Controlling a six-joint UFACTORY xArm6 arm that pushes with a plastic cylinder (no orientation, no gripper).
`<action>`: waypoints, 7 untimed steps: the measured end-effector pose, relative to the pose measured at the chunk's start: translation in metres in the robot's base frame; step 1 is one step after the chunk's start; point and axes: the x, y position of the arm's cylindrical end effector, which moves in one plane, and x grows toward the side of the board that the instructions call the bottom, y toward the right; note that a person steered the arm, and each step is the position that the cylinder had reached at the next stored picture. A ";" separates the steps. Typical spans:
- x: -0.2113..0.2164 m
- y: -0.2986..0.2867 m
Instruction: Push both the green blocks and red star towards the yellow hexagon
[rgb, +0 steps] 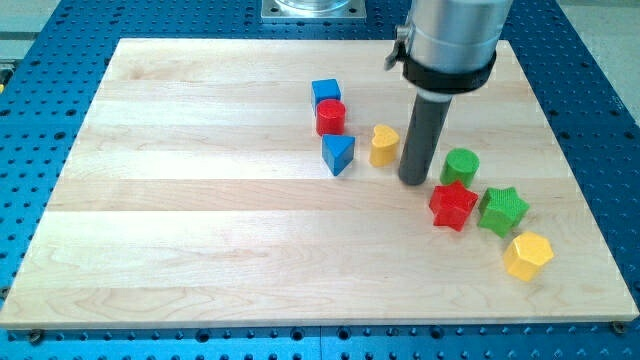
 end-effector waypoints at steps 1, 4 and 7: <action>-0.024 0.035; 0.006 0.045; 0.032 -0.026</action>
